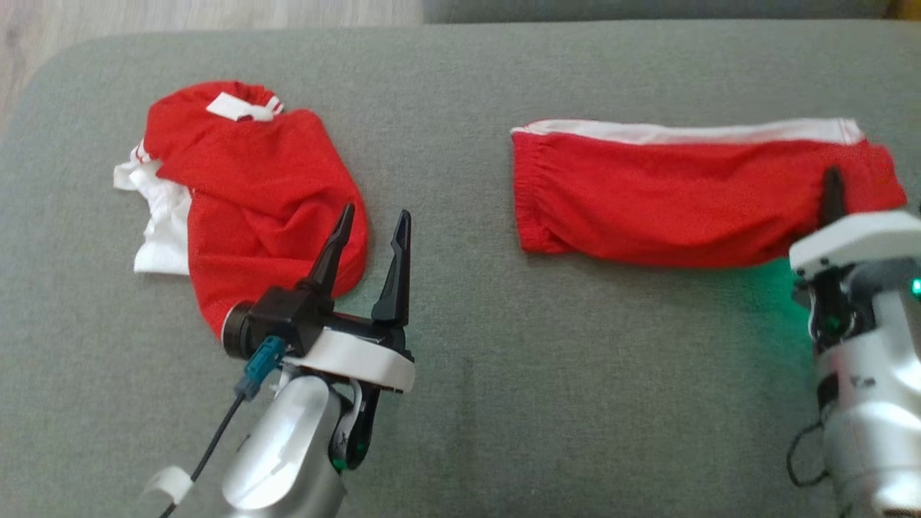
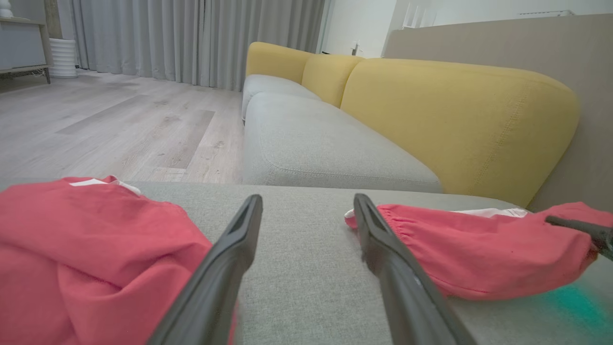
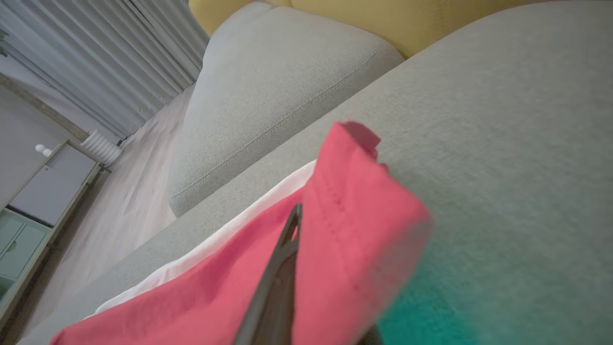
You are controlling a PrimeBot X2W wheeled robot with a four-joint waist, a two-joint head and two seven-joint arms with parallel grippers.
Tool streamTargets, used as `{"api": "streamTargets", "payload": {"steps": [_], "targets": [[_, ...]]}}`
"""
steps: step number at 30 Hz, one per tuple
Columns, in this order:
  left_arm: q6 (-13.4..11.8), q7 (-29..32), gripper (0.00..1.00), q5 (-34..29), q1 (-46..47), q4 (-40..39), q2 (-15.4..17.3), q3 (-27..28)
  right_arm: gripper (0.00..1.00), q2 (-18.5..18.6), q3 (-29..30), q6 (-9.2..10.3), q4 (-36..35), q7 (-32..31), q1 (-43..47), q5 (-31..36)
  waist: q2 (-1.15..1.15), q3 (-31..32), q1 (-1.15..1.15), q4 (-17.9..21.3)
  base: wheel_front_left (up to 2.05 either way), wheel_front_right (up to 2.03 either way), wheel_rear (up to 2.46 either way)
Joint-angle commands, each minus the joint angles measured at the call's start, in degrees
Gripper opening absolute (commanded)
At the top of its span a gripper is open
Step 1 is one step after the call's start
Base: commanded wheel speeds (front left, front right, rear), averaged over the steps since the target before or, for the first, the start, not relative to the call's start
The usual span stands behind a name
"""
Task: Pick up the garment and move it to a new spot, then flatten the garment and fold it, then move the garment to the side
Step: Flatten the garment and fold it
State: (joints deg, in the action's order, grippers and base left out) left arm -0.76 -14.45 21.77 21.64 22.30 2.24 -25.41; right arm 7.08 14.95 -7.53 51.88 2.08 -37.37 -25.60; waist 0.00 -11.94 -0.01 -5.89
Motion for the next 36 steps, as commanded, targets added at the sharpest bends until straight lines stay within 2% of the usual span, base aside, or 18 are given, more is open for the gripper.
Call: {"api": "streamTargets", "payload": {"steps": [1, 8, 16, 22, 30, 36], "targets": [[-0.5, -0.5, 1.0, 0.4, 0.4, -1.9, 0.6, 1.6, 0.0, 0.1, -1.2, 0.04, -2.8, -0.1, 0.3, -0.9, 0.0, 0.9, 0.01, 0.7, 0.0, 0.0, 0.0], [-0.3, -0.5, 1.0, -0.1, -0.2, -2.0, 0.6, 1.9, 0.0, 0.4, 1.0, 0.04, -6.5, -0.1, 5.1, -2.2, 0.0, 1.2, 0.01, 0.9, 0.0, 0.0, 0.0], [0.0, -0.5, 1.0, -0.5, -0.7, -1.6, 0.6, 2.2, 0.0, 0.3, 2.5, 0.04, -6.3, -0.2, 4.5, -1.2, 0.0, 0.9, 0.01, -0.2, 0.0, 0.0, 0.0], [0.0, -0.5, 1.0, -0.6, -0.8, -1.3, 0.6, 2.7, 0.0, -0.3, 1.1, 0.04, -7.1, 0.7, 3.2, -1.0, 0.0, 1.3, 0.01, -1.0, 0.0, 0.0, 0.0], [0.2, -0.5, 1.0, -0.9, -1.1, -0.6, 0.7, 3.2, 0.0, -2.6, -7.7, 0.04, -11.7, 2.1, 2.6, -3.8, 0.0, 2.7, 0.01, -1.2, 0.0, 0.0, 0.0], [0.2, -0.5, 1.0, -1.0, -1.1, -0.2, 0.7, 2.9, 0.0, -3.7, -19.8, 0.04, -15.0, 3.2, 3.8, -8.5, 0.0, 3.9, 0.01, -2.2, 0.0, 0.0, 0.0]]}}
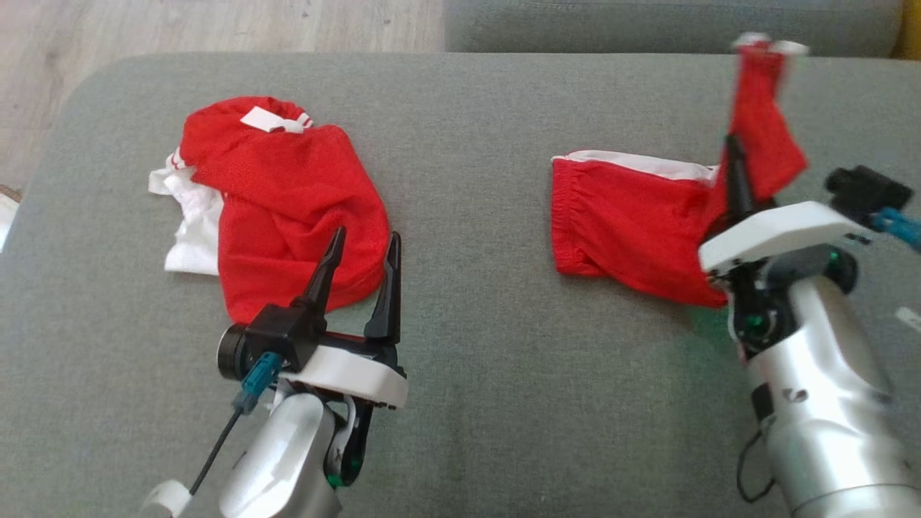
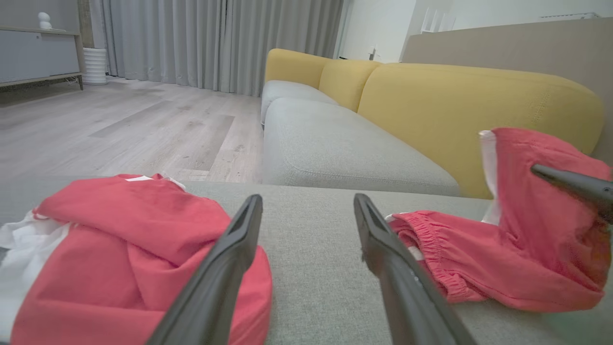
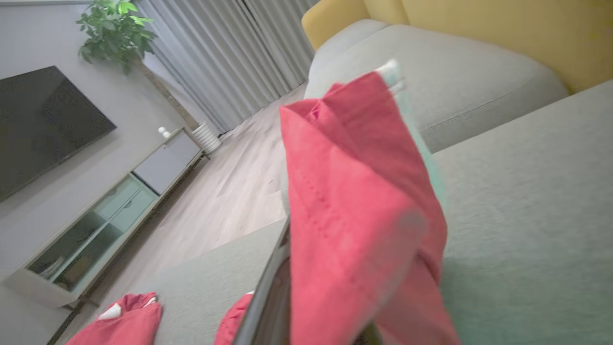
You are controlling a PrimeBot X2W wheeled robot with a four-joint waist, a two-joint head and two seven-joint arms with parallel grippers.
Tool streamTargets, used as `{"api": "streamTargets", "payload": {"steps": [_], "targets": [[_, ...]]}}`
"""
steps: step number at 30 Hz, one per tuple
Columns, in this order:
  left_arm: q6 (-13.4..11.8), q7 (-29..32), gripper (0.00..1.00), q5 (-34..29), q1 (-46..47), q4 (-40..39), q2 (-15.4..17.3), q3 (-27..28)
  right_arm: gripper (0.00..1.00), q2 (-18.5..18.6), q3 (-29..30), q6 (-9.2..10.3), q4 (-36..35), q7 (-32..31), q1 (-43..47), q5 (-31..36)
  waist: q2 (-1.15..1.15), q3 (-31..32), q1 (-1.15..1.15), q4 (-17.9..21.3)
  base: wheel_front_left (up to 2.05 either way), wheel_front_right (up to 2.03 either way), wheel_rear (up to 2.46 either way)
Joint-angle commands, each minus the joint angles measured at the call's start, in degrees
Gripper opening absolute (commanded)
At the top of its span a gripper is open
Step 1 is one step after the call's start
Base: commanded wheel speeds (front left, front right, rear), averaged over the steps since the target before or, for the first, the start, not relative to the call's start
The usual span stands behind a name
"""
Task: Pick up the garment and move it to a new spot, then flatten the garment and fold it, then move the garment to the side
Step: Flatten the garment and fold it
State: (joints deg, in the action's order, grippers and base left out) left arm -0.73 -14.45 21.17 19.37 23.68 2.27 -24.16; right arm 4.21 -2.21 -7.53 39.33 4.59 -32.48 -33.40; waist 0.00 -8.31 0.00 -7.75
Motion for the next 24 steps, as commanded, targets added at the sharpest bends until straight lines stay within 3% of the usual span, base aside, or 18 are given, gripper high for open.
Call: {"api": "streamTargets", "payload": {"steps": [1, 20, 21, 22, 24], "targets": [[0.2, -0.5, 1.0, -0.4, 1.2, -1.6, 0.6, 1.7, 0.0, -0.9, -4.2, 0.04, -2.7, 1.0, -0.9, -1.4, 0.0, 0.3, 0.0, -0.6, 0.0, 0.0, 0.0], [0.0, -0.5, 1.0, 0.2, 0.7, -1.4, 0.7, 1.1, 0.0, 1.8, -21.8, 0.04, 4.2, 3.7, -2.2, -9.1, 0.0, 0.1, 0.0, -4.3, 0.0, 0.0, 0.0], [0.0, -0.5, 1.0, 0.2, 0.7, -1.3, 0.7, 1.1, 0.23, 2.1, -23.0, 0.04, 4.6, 4.0, -2.4, -9.0, 0.0, 0.2, 0.0, -4.3, 0.0, 0.0, 0.0], [-0.1, -0.5, 1.0, 0.2, 0.6, -1.3, 0.7, 1.0, 1.0, 2.2, -24.2, 0.04, 5.1, 4.2, -2.5, -9.0, 0.0, 0.2, 0.0, -4.3, 0.0, 0.0, 0.0], [-0.1, -0.5, 1.0, 0.3, 0.5, -1.2, 0.7, 1.0, 1.0, 2.2, -27.0, 0.04, 5.8, 4.1, -2.6, -9.0, 0.0, 0.4, 0.0, -4.3, 0.0, 0.0, 0.0]]}}
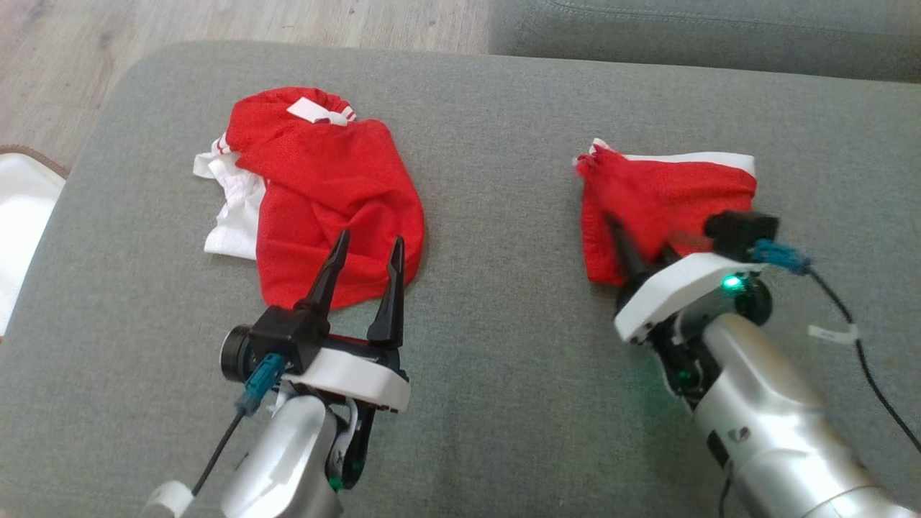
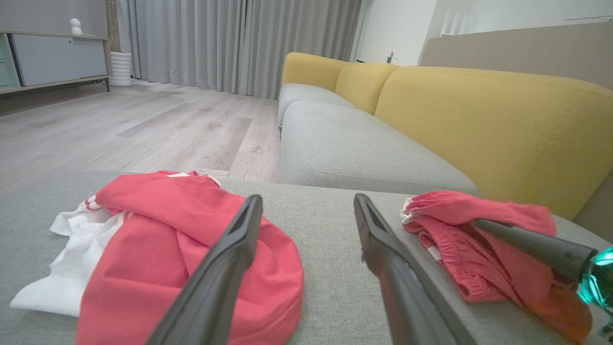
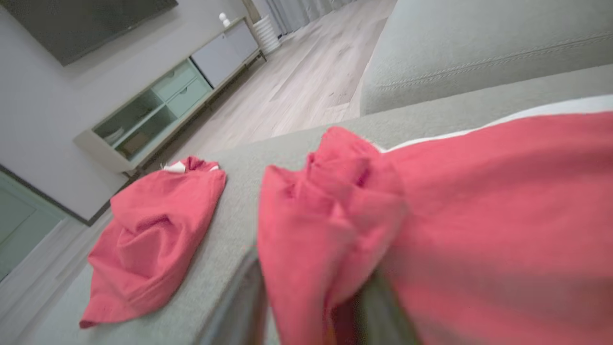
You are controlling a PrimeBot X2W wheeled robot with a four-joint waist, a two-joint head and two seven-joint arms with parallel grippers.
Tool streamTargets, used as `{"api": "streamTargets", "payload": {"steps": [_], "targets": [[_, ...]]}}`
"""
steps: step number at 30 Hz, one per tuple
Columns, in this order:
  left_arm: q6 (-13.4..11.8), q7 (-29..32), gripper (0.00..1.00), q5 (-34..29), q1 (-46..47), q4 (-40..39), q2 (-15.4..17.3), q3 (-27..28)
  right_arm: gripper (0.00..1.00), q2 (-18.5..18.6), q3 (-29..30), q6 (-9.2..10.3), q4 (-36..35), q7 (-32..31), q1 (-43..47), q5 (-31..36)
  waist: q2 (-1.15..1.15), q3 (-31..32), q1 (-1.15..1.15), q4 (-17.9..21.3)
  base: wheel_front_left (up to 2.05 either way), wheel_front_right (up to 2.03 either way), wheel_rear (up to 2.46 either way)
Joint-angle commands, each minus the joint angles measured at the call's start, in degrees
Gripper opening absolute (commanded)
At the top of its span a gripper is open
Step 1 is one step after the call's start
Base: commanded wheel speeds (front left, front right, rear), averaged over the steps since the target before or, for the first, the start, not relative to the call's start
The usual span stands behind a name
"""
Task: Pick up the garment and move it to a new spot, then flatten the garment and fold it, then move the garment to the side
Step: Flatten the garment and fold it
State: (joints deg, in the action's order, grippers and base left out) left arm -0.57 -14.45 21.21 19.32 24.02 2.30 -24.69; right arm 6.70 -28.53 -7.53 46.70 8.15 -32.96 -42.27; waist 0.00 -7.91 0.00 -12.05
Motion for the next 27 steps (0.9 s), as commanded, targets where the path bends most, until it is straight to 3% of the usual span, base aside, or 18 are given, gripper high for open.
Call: {"api": "streamTargets", "payload": {"steps": [1, 12, 16, 24, 27], "targets": [[-0.3, -0.5, 1.0, 0.3, 0.4, -1.5, 0.7, 1.5, 1.0, -0.3, -2.3, 0.04, -1.2, 0.5, -2.2, 0.1, 0.0, 0.1, 0.0, 0.2, 0.0, 0.0, 0.0], [-0.8, -0.5, 1.0, 0.9, -0.2, -1.5, 1.2, 2.0, 1.0, -0.8, -16.2, 0.04, -0.5, -1.4, -1.3, -2.7, 0.0, 2.1, 0.0, 3.6, 0.0, 0.0, 0.0], [-1.1, -0.5, 1.0, 1.0, -0.5, -1.9, 1.6, 2.7, 1.0, 0.4, -17.8, 0.04, -2.1, 1.3, -1.6, -4.3, 0.0, 3.0, 0.0, 5.9, 0.0, 0.0, 0.0], [-1.6, -0.5, 1.0, 1.1, -0.6, -3.5, 2.1, 4.3, 1.0, 4.5, -9.7, 0.04, 0.2, 6.7, -3.6, 3.9, 0.0, 3.9, 0.0, 9.9, 0.0, 0.0, 0.0], [-2.1, -0.5, 1.0, -0.5, -0.6, -4.6, 2.8, 4.9, 1.0, 4.9, 1.5, 0.04, -3.5, 6.8, -1.9, 11.2, 0.0, 3.9, 0.0, 11.5, 0.0, 0.0, 0.0]]}}
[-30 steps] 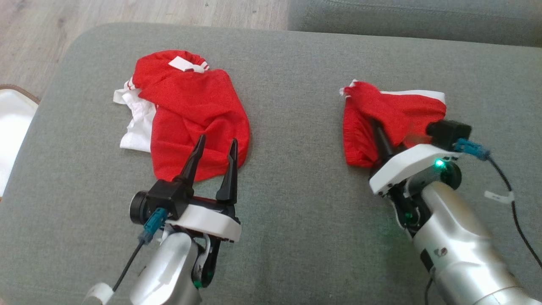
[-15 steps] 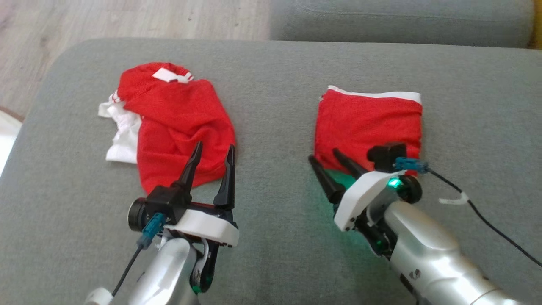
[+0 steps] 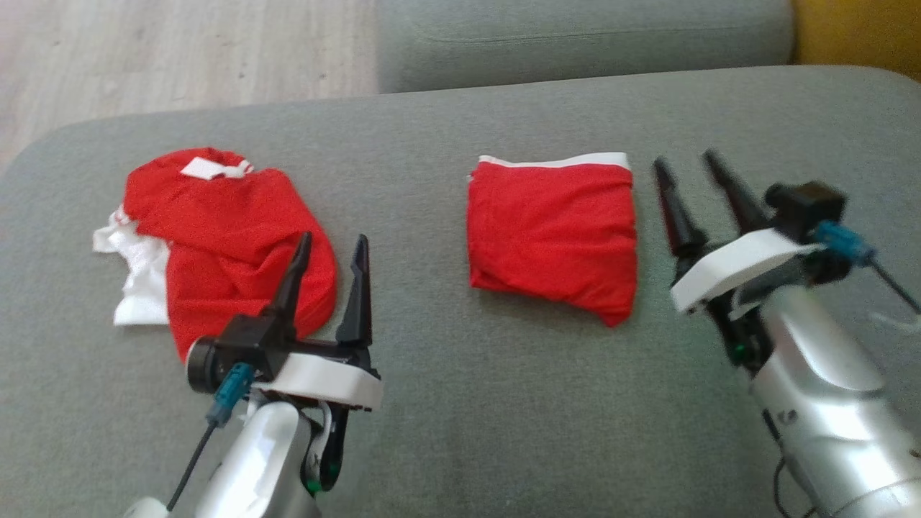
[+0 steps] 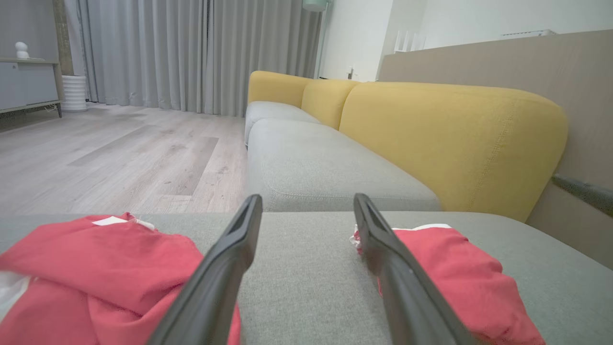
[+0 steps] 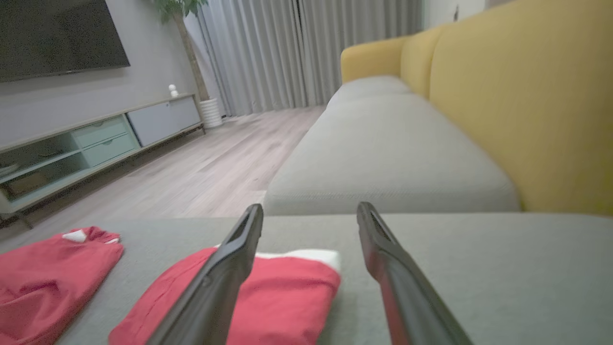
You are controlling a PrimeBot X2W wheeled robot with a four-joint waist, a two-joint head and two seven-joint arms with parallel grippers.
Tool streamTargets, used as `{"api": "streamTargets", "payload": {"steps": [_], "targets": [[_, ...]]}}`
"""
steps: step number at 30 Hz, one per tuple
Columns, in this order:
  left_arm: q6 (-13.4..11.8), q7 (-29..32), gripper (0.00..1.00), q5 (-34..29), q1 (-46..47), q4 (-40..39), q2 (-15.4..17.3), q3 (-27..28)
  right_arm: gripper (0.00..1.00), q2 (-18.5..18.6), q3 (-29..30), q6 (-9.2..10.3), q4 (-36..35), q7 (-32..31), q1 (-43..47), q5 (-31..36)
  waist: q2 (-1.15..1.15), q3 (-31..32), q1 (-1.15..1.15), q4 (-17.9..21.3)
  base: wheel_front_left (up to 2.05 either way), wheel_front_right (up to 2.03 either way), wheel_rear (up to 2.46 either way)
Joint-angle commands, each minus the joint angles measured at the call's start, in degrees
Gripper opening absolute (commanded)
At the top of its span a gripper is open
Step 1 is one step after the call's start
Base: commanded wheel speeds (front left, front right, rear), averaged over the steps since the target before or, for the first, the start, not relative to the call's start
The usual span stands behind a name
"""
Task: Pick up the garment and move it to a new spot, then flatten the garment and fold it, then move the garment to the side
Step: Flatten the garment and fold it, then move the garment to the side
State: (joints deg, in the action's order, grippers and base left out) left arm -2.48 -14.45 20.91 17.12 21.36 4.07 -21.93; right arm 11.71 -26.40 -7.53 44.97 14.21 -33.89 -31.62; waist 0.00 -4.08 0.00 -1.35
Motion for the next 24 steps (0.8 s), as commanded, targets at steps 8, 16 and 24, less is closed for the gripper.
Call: {"api": "streamTargets", "payload": {"steps": [8, 16, 24], "targets": [[0.0, -0.5, 1.0, -2.9, -0.5, -4.2, 0.5, 5.2, 1.0, -6.5, 19.8, 0.04, -17.8, 0.8, 13.1, 22.5, 0.0, 0.2, 0.0, 2.7, 0.0, 0.0, 0.0], [0.9, -0.5, 1.0, -5.5, -4.3, -5.2, -0.6, 6.9, 1.0, -8.8, 24.4, 0.04, -25.2, 0.8, 21.7, 26.5, 0.0, -0.3, 0.0, 2.6, 0.0, 0.0, 0.0], [1.7, -0.5, 1.0, -6.5, -4.4, -5.8, -1.0, 7.7, 1.0, -8.8, 24.4, 0.04, -26.5, 0.8, 21.5, 25.5, 0.0, -1.4, 0.0, 1.2, 0.0, 0.0, 0.0]]}}
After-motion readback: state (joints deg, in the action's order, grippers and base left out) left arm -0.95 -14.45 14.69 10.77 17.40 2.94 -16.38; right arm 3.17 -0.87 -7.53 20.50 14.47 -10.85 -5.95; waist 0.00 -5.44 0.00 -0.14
